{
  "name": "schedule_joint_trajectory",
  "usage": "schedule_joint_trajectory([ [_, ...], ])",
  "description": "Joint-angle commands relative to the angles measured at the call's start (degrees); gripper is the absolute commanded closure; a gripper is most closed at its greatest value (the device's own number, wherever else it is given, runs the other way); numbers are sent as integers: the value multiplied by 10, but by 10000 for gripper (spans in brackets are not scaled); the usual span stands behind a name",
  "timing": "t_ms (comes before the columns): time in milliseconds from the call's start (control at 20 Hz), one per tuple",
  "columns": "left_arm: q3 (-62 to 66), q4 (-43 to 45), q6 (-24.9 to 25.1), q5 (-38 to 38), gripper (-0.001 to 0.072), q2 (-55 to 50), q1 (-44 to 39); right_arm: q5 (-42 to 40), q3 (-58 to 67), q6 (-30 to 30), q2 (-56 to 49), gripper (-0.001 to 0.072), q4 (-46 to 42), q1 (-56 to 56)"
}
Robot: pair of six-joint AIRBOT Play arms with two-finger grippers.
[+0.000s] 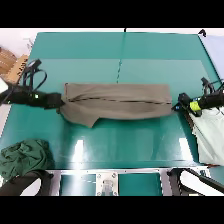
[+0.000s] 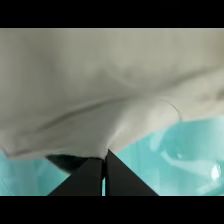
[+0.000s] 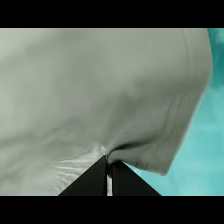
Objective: Fold the shirts.
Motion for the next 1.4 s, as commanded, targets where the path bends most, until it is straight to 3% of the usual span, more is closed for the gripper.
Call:
schedule_joint_trajectory([
  [0, 103, 5, 5, 46, 682, -104, 0, -14, 102, 9, -84, 690, 12, 9],
  [250, 264, -3, 7, 63, 682, -300, 0, -34, 231, 2, -249, 690, 46, 21],
  [350, 304, -28, 35, 100, 680, -366, 0, -53, 284, 2, -322, 682, 65, 24],
  [400, 310, -51, 52, 134, 625, -389, 0, -73, 306, 3, -353, 571, 75, 25],
  [450, 311, -71, 66, 187, 191, -405, 0, -105, 327, 3, -379, 428, 88, 24],
  [500, 311, -72, 58, 240, 24, -413, 0, -124, 348, 3, -400, 372, 98, 20],
  [600, 314, -70, 58, 284, 33, -413, 9, -98, 386, 2, -420, 350, 101, 5],
  [650, 323, -70, 55, 266, 33, -412, 18, -72, 398, -23, -420, 348, 100, -4],
  [700, 334, -70, 55, 227, 34, -410, 28, -37, 408, -51, -417, 346, 99, -18],
  [800, 352, -70, 55, 140, 34, -410, 47, 37, 418, -89, -416, 238, 99, -49],
  [850, 357, -71, 55, 104, 35, -410, 55, 62, 417, -101, -416, 218, 99, -64],
  [900, 357, -72, 55, 73, 104, -410, 61, 77, 414, -112, -416, 218, 96, -76],
  [1050, 357, -72, 56, 2, 569, -410, 64, 95, 388, -146, -417, 218, 84, -96],
  [1100, 357, -72, 56, -14, 679, -410, 63, 94, 375, -159, -417, 218, 84, -96],
  [1350, 357, -77, 55, -40, 680, -410, 63, 71, 337, -199, -454, 220, 95, -79],
])
